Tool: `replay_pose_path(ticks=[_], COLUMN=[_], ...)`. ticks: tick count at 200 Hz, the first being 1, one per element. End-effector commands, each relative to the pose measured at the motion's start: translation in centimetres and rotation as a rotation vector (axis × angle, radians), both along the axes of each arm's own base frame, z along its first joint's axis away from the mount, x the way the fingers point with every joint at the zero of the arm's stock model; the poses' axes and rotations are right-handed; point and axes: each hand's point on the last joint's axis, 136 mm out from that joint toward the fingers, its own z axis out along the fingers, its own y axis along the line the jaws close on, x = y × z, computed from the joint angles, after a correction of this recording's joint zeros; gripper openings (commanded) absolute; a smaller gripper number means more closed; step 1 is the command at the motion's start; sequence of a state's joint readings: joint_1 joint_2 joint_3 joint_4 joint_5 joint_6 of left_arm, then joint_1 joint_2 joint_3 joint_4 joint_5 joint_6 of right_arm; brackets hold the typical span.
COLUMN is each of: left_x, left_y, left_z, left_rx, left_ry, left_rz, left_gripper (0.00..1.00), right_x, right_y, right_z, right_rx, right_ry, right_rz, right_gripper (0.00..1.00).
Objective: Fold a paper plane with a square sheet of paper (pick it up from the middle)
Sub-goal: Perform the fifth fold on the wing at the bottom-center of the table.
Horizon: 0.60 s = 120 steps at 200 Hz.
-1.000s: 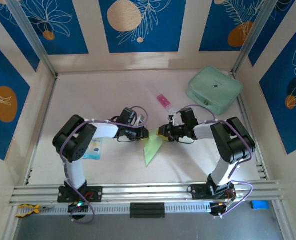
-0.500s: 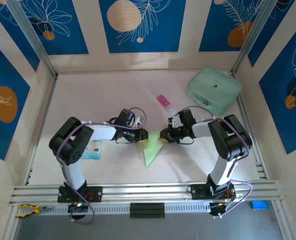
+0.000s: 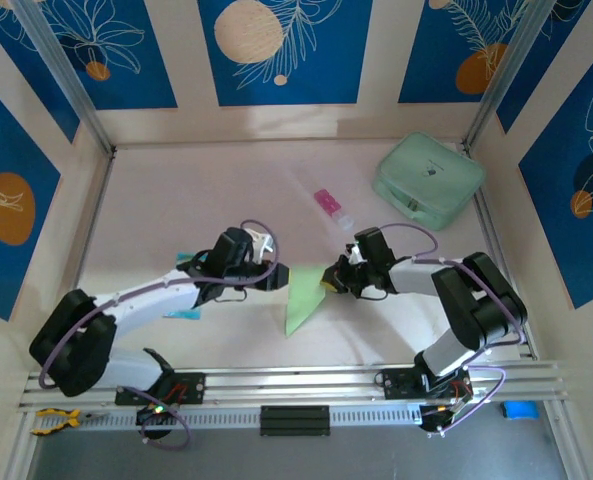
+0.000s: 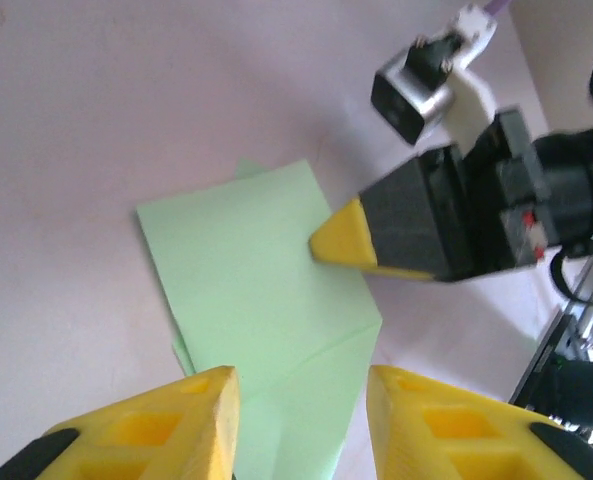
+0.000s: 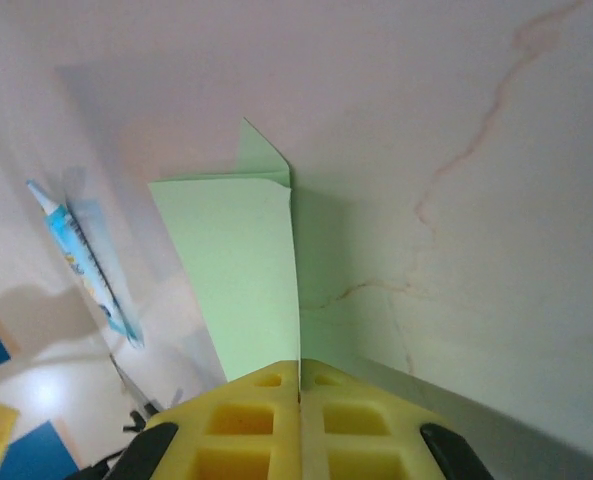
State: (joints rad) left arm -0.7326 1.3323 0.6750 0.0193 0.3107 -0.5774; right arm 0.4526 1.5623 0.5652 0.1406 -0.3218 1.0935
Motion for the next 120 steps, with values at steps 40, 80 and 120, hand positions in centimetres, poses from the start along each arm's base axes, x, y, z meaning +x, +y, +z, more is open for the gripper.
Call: replay_pose_path(ticks=[40, 80, 120], left_x=[-5.0, -7.0, -7.0], left_y=[0.9, -1.2, -1.9], left_z=[-4.0, -5.2, -6.2], left_rx=[0.322, 0.433, 0.558], left_ry=[-0.17, -0.257, -0.317], left_rz=[-0.121, -0.224, -0.229], left_gripper=[0.47, 0.48, 0.49], right_x=[-0.3, -1.0, -1.4], right_y=[-0.3, -0.8, -0.2], right_z=[1.1, 1.9, 2.2], right_rx=[-0.09, -0.093, -0.076], right_ry=[0.028, 0.021, 0.024], right_rz=[-0.221, -0.295, -0.277], right_gripper=[0.06, 0.07, 0.07])
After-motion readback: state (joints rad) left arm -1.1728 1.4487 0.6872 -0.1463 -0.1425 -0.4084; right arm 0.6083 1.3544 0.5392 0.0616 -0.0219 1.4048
